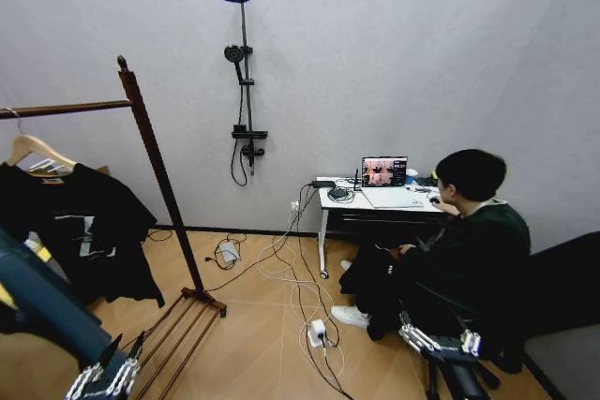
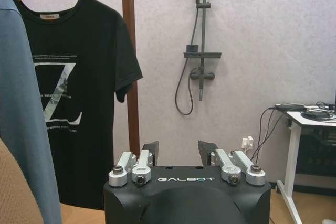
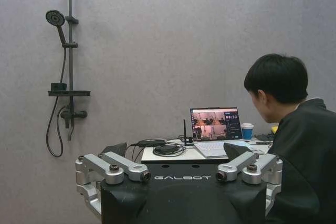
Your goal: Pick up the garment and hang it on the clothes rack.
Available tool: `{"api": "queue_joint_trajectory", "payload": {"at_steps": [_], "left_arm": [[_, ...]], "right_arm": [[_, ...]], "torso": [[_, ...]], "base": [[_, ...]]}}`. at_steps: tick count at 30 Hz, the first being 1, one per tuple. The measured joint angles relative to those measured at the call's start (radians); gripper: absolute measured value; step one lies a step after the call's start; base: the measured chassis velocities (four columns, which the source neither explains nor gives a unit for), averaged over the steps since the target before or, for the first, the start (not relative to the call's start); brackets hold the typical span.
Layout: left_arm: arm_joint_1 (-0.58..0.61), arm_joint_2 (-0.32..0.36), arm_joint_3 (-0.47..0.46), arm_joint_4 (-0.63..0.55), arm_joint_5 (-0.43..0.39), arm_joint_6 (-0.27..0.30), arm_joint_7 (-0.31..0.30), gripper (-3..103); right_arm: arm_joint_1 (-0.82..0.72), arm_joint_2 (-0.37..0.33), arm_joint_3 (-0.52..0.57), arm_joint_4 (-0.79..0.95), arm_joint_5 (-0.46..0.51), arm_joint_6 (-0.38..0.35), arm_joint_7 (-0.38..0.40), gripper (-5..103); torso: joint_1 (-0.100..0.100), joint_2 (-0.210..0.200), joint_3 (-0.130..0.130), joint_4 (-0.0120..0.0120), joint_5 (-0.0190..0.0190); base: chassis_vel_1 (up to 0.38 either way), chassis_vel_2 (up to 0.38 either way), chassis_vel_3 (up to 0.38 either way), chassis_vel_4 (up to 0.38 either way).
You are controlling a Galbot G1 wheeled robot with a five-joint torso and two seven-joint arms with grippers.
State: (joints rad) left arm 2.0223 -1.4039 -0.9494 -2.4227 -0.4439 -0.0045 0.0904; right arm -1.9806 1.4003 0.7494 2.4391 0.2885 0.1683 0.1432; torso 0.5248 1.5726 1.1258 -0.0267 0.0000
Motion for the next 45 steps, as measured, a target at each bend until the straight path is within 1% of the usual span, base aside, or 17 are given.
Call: {"api": "queue_joint_trajectory", "payload": {"at_steps": [3, 5, 17, 22, 24, 26, 30, 34, 45], "left_arm": [[0.000, 0.000, 0.000, 0.000, 0.000, 0.000, 0.000, 46], [0.000, 0.000, 0.000, 0.000, 0.000, 0.000, 0.000, 46], [0.000, 0.000, 0.000, 0.000, 0.000, 0.000, 0.000, 46], [0.000, 0.000, 0.000, 0.000, 0.000, 0.000, 0.000, 46], [0.000, 0.000, 0.000, 0.000, 0.000, 0.000, 0.000, 46], [0.000, 0.000, 0.000, 0.000, 0.000, 0.000, 0.000, 46], [0.000, 0.000, 0.000, 0.000, 0.000, 0.000, 0.000, 46], [0.000, 0.000, 0.000, 0.000, 0.000, 0.000, 0.000, 46], [0.000, 0.000, 0.000, 0.000, 0.000, 0.000, 0.000, 46]], "right_arm": [[0.000, 0.000, 0.000, 0.000, 0.000, 0.000, 0.000, 100], [0.000, 0.000, 0.000, 0.000, 0.000, 0.000, 0.000, 100], [0.000, 0.000, 0.000, 0.000, 0.000, 0.000, 0.000, 100], [0.000, 0.000, 0.000, 0.000, 0.000, 0.000, 0.000, 100], [0.000, 0.000, 0.000, 0.000, 0.000, 0.000, 0.000, 100], [0.000, 0.000, 0.000, 0.000, 0.000, 0.000, 0.000, 100], [0.000, 0.000, 0.000, 0.000, 0.000, 0.000, 0.000, 100], [0.000, 0.000, 0.000, 0.000, 0.000, 0.000, 0.000, 100], [0.000, 0.000, 0.000, 0.000, 0.000, 0.000, 0.000, 100]], "torso": [[0.000, 0.000, 0.000, -0.0003, 0.0000], [0.001, -0.001, 0.000, 0.0000, -0.0001], [0.001, -0.001, 0.000, -0.0001, 0.0000], [0.001, -0.001, 0.000, -0.0007, -0.0001], [0.001, -0.001, 0.000, -0.0006, 0.0000], [0.001, -0.001, 0.000, 0.0001, -0.0001], [0.001, -0.001, 0.000, 0.0002, -0.0001], [0.001, -0.001, 0.001, -0.0002, -0.0001], [0.001, -0.001, 0.000, 0.0001, -0.0002]], "base": [[0.001, -0.077, -0.063, 0.002], [-0.051, -0.015, -0.011, -0.038], [-0.076, -0.041, -0.041, -0.089], [-0.070, -0.091, -0.087, -0.070], [-0.056, -0.039, -0.051, -0.050], [0.000, 0.000, 0.000, 0.000], [0.000, 0.000, 0.000, 0.000], [0.084, -0.071, -0.081, 0.065], [0.187, -0.190, -0.195, 0.191]]}}
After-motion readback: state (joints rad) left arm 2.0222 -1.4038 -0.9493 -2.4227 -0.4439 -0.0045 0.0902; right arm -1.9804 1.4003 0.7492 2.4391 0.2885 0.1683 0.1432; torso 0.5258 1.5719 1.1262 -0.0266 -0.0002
